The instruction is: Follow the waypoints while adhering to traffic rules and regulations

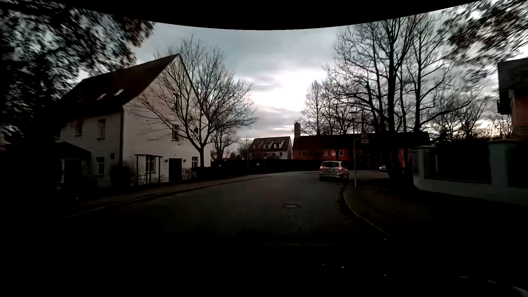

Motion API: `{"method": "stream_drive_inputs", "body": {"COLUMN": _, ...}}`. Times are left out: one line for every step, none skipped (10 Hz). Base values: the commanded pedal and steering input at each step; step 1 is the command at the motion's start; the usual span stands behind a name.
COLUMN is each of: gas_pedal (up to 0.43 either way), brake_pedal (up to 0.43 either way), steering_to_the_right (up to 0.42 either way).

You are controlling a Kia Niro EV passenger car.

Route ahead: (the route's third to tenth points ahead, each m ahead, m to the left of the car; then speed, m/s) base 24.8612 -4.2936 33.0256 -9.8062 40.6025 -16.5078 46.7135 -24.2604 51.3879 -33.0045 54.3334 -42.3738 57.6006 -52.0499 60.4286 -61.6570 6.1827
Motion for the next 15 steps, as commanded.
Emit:
{"method": "stream_drive_inputs", "body": {"gas_pedal": 0.047, "brake_pedal": 0.000, "steering_to_the_right": 0.023}}
{"method": "stream_drive_inputs", "body": {"gas_pedal": 0.047, "brake_pedal": 0.000, "steering_to_the_right": 0.028}}
{"method": "stream_drive_inputs", "body": {"gas_pedal": 0.047, "brake_pedal": 0.000, "steering_to_the_right": 0.036}}
{"method": "stream_drive_inputs", "body": {"gas_pedal": 0.047, "brake_pedal": 0.000, "steering_to_the_right": 0.046}}
{"method": "stream_drive_inputs", "body": {"gas_pedal": 0.047, "brake_pedal": 0.000, "steering_to_the_right": 0.059}}
{"method": "stream_drive_inputs", "body": {"gas_pedal": 0.047, "brake_pedal": 0.000, "steering_to_the_right": 0.069}}
{"method": "stream_drive_inputs", "body": {"gas_pedal": 0.059, "brake_pedal": 0.000, "steering_to_the_right": 0.075}}
{"method": "stream_drive_inputs", "body": {"gas_pedal": 0.059, "brake_pedal": 0.000, "steering_to_the_right": 0.079}}
{"method": "stream_drive_inputs", "body": {"gas_pedal": 0.059, "brake_pedal": 0.000, "steering_to_the_right": 0.082}}
{"method": "stream_drive_inputs", "body": {"gas_pedal": 0.047, "brake_pedal": 0.000, "steering_to_the_right": 0.085}}
{"method": "stream_drive_inputs", "body": {"gas_pedal": 0.047, "brake_pedal": 0.000, "steering_to_the_right": 0.087}}
{"method": "stream_drive_inputs", "body": {"gas_pedal": 0.047, "brake_pedal": 0.000, "steering_to_the_right": 0.091}}
{"method": "stream_drive_inputs", "body": {"gas_pedal": 0.047, "brake_pedal": 0.000, "steering_to_the_right": 0.093}}
{"method": "stream_drive_inputs", "body": {"gas_pedal": 0.047, "brake_pedal": 0.000, "steering_to_the_right": 0.093}}
{"method": "stream_drive_inputs", "body": {"gas_pedal": 0.047, "brake_pedal": 0.000, "steering_to_the_right": 0.090}}
